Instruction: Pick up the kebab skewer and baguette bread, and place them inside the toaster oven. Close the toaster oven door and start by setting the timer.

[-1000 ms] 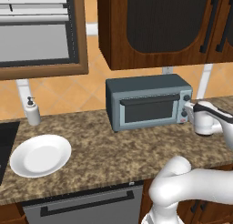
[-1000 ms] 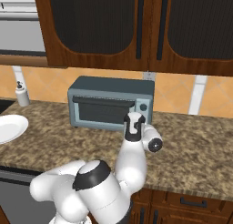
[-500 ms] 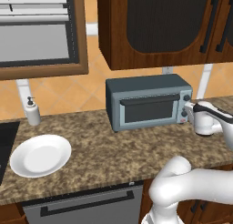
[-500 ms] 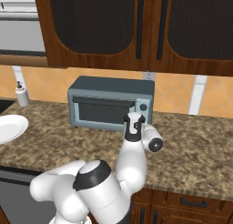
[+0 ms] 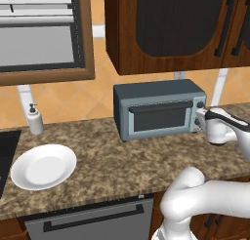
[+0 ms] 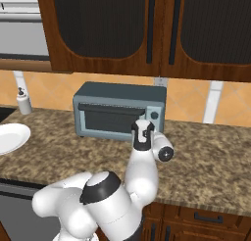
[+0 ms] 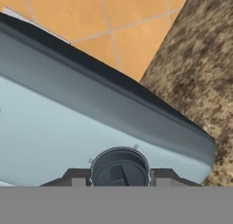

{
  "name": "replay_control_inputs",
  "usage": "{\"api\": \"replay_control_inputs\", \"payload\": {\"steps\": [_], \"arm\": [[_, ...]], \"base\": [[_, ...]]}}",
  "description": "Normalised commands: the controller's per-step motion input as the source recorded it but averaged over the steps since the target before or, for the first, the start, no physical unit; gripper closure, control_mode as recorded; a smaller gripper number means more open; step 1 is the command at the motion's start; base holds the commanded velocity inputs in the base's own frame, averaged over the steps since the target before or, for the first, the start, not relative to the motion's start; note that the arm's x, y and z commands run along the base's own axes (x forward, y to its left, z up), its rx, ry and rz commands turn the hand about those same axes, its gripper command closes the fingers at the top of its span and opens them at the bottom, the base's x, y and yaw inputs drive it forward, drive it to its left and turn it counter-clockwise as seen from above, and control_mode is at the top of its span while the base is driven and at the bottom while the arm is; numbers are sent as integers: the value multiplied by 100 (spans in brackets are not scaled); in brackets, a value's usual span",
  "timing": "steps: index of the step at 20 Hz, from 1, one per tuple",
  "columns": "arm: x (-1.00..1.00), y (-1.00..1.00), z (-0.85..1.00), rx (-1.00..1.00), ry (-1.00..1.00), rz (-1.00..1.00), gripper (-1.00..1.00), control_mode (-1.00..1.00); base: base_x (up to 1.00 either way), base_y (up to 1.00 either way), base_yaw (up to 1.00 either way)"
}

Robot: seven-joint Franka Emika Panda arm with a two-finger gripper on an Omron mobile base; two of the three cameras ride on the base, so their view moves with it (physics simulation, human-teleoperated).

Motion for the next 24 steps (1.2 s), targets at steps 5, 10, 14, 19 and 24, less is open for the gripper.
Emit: {"api": "replay_control_inputs", "payload": {"steps": [5, 10, 14, 19, 24], "arm": [[0, 1, 7, 0, 0, -2, 100, -100], [6, -2, 11, 1, 0, -3, 100, -100], [1, 0, 11, 7, 0, 0, 100, -100], [0, 0, 13, 16, 0, 0, 100, -100], [2, 0, 5, 17, 0, 0, 100, -100]], "base": [[0, 0, 0], [0, 0, 0], [0, 0, 0], [0, 0, 0], [0, 0, 0]]}}
